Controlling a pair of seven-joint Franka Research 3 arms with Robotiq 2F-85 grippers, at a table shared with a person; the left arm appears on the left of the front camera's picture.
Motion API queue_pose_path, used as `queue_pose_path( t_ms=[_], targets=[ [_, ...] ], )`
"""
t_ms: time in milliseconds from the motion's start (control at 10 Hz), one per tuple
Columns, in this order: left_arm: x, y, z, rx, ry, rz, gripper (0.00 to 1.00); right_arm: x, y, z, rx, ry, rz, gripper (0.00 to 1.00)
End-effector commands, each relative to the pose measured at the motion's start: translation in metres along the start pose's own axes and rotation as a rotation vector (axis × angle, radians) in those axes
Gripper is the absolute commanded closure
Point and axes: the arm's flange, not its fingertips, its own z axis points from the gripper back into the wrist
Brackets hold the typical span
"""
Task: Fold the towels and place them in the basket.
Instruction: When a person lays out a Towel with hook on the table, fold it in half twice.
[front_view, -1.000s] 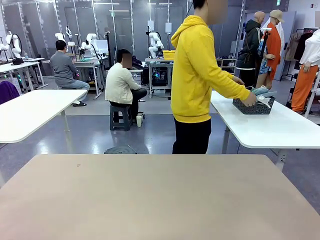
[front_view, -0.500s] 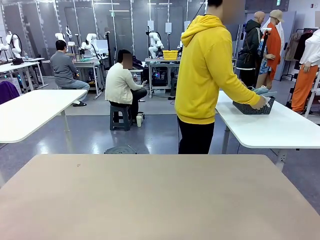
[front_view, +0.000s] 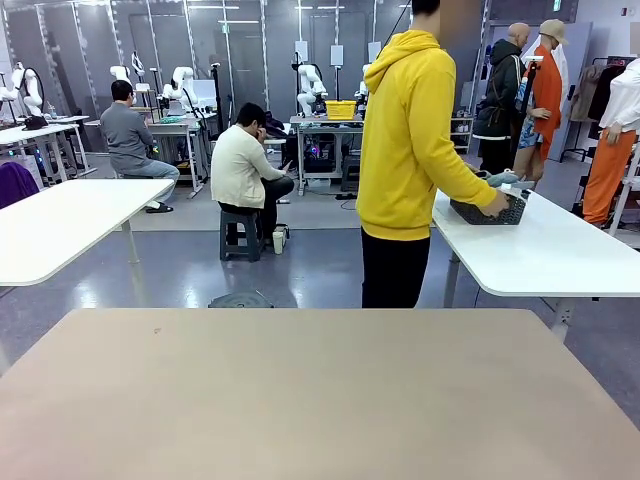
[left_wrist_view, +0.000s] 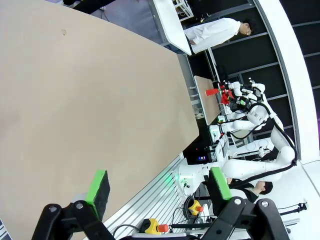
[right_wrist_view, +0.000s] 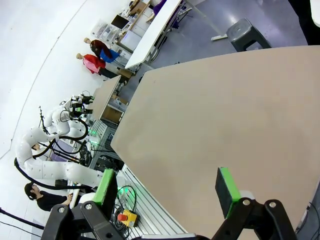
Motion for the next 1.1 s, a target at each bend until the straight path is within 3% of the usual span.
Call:
queue_pose_path(
  t_ms=[0,1000],
  targets=[
    [0.0013,0.0015,0.0006,0.003,-0.006,-0.011,0.0,-0.0003,-0.0005,0.0014,0.008,0.001,0.004,0.0],
    [0.0013,0.0015,0.0006,0.003,-0.006,-0.011,0.0,-0.0003,-0.0005,0.0014,0.008,0.001,0.004,0.0]
  ],
)
